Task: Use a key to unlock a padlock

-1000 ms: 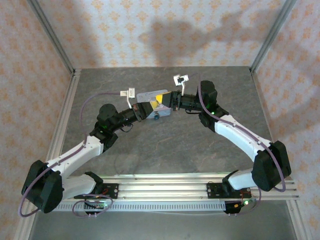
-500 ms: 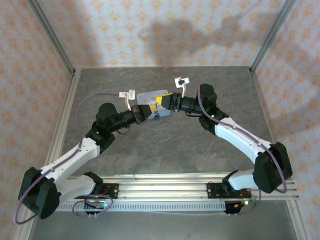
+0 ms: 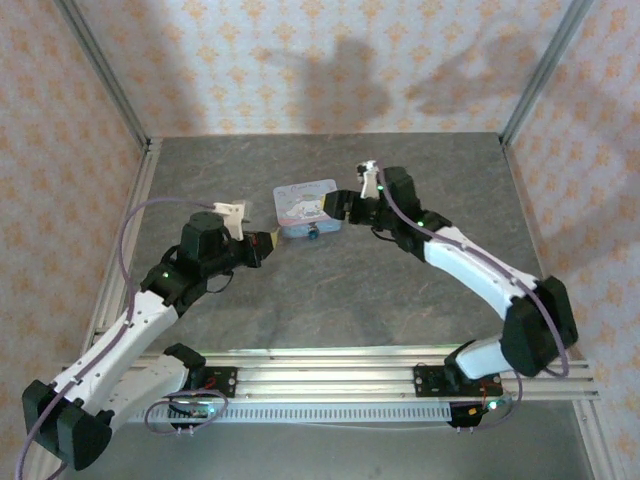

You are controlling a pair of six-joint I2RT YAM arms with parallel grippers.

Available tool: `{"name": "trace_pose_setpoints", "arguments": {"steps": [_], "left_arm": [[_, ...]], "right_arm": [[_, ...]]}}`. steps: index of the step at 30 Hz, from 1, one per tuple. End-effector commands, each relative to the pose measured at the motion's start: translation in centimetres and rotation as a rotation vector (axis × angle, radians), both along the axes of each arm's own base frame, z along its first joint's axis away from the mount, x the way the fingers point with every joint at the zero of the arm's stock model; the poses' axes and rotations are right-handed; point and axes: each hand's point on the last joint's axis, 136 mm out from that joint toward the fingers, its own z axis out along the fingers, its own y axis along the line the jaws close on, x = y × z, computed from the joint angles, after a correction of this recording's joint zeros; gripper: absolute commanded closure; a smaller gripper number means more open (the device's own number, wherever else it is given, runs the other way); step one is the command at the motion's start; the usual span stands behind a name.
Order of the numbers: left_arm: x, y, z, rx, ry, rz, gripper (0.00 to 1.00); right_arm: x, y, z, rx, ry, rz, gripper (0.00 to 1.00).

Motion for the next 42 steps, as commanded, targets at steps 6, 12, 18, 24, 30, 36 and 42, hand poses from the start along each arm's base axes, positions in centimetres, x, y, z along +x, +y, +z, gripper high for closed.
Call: {"name": "trace_pose_setpoints", "arguments": {"steps": [6,12,18,24,30,36,42], "left_arm": [[0.7,3.1,-4.9,0.132,0.136,0.107,1.0],[2.4,3.9,-5.5,0.078,0.149,0.131,1.0],[4.6,4.3,-6.7,-0.025,0.2,0.136,1.0],[6.0,4.6,-7.7,-0.047,0.226,0.138,1.0],[6.5,4.8,-8.9,-0.058,0.25,0.141,1.0],[6.5,4.7,-9.6,-0.062,0.271,0.137,1.0],[6.2,4.9,-10.0,-0.058,0.28,0.141,1.0]], "right_arm": [[0.6,1.2,-10.5,-0.389,0.129,-0.069,0.38],[1.9,3.4,-13.4,-0.432,0.084,-0.043,0.4],[3.3,4.2,-15.1,-0.431,0.053,-0.054,0.41],[3.9,4.0,-16.0,-0.473,0.039,-0.07,0.44],[4.2,3.9,-16.3,-0.506,0.027,-0.086,0.44],[4.4,4.5,-16.9,-0.591,0.023,-0.099,0.45],[4.7,5.2,-17.4,-0.639,0.035,-0.103,0.47]]}}
